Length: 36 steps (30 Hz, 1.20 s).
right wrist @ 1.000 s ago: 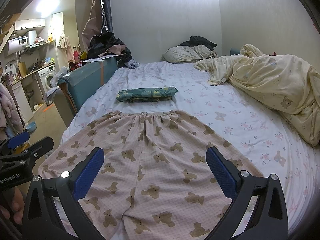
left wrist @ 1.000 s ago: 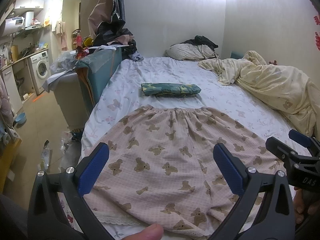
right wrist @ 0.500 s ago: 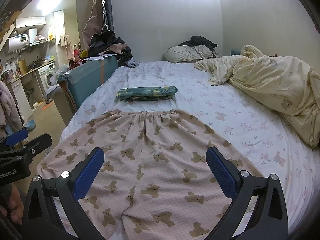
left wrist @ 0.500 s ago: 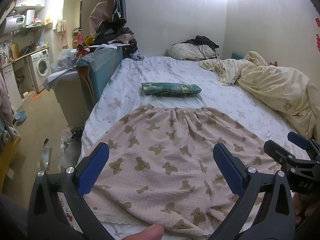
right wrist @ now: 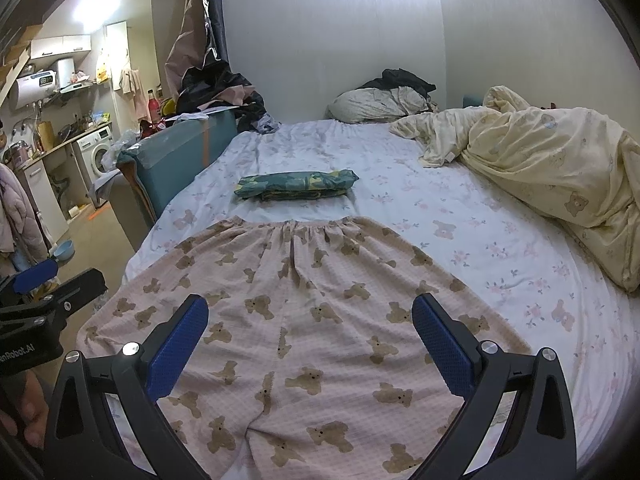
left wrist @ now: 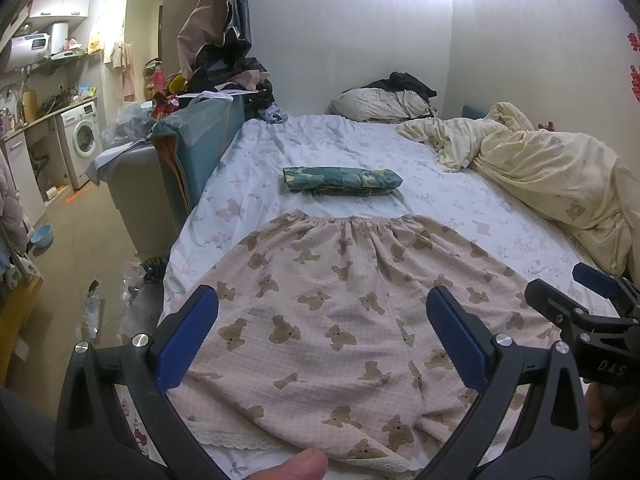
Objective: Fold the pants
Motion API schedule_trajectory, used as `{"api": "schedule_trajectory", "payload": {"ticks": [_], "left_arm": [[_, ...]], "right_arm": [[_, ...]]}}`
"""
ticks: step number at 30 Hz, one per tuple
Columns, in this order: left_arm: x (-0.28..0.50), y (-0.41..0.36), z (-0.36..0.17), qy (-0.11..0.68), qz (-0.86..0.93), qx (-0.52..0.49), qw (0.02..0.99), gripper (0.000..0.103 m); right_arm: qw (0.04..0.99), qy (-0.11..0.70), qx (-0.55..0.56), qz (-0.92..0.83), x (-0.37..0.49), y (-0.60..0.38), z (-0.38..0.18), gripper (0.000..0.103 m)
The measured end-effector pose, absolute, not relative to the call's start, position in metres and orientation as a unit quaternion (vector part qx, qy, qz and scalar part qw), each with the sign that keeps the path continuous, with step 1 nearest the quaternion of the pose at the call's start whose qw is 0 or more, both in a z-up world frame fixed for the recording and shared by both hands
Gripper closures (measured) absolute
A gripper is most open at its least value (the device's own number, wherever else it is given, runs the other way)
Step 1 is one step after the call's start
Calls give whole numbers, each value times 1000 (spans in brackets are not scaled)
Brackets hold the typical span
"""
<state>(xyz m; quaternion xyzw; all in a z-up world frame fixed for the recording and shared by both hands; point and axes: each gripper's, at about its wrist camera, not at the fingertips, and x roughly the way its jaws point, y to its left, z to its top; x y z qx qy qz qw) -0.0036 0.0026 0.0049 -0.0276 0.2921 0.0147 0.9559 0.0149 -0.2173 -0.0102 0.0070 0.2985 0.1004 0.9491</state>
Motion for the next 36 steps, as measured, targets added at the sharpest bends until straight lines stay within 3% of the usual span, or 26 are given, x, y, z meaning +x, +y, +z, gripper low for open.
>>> {"api": "schedule_trajectory", "payload": {"ticks": [27, 36], "left_arm": [[-3, 4, 0, 300, 17, -31, 953, 1], [11, 5, -6, 340, 41, -28, 939, 1]], "right_arm": [[947, 306, 14, 101, 16, -219, -13, 0], [901, 397, 172, 26, 38, -319, -46, 0]]}}
